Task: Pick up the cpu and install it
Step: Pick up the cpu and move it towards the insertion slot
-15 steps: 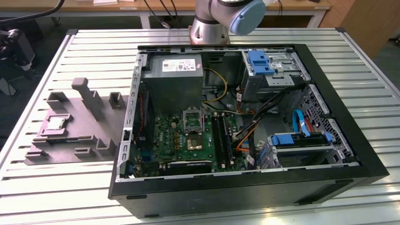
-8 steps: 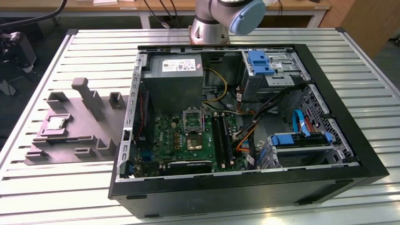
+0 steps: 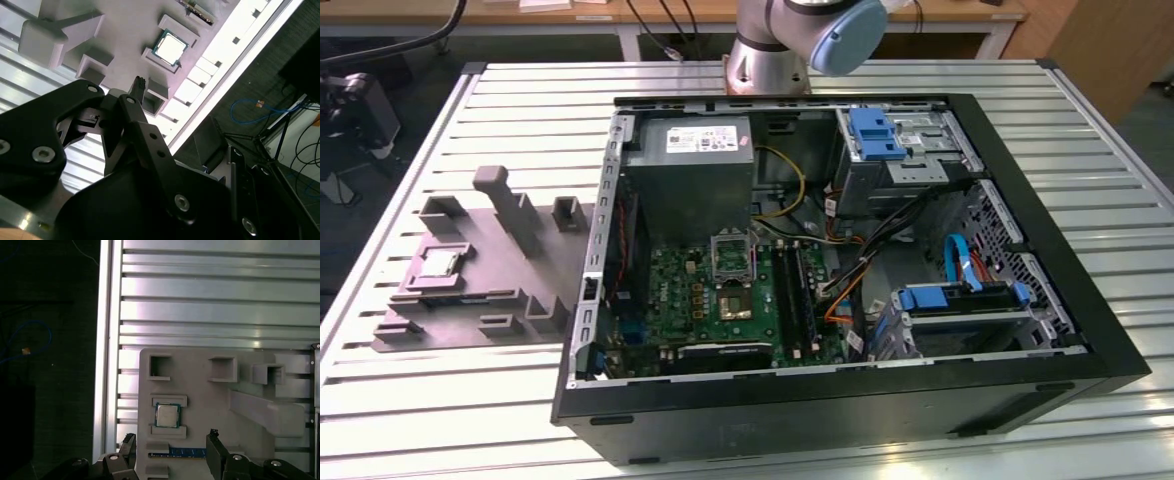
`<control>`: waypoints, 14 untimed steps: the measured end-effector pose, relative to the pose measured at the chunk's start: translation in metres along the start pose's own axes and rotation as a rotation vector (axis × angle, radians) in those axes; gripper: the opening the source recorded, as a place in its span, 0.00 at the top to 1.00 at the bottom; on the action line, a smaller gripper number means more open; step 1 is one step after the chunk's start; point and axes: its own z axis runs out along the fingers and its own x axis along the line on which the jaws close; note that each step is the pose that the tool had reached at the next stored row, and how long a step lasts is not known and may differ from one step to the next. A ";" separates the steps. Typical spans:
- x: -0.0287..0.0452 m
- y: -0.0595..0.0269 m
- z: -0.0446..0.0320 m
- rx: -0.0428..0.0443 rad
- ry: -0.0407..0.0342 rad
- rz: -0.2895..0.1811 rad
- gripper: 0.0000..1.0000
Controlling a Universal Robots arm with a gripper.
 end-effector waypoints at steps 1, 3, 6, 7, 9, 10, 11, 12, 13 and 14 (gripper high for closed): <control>0.0000 0.0000 0.0000 0.0000 0.0000 0.000 0.34; 0.0000 0.0000 0.0000 0.0000 0.0000 0.000 0.34; 0.0000 0.0000 0.0012 -0.0001 0.0001 -0.009 0.34; 0.0000 0.0000 0.0017 -0.0001 0.0010 -0.025 0.34; 0.0000 -0.0002 0.0042 -0.0002 0.0017 -0.040 0.34; 0.0000 -0.0005 0.0060 -0.0002 0.0017 -0.040 0.34; 0.0000 -0.0008 0.0079 -0.0003 0.0014 -0.040 0.34; 0.0000 -0.0009 0.0097 -0.0002 0.0012 -0.039 0.34; 0.0000 -0.0010 0.0115 -0.0002 0.0006 -0.038 0.34; 0.0001 -0.0012 0.0133 -0.0002 0.0000 -0.034 0.34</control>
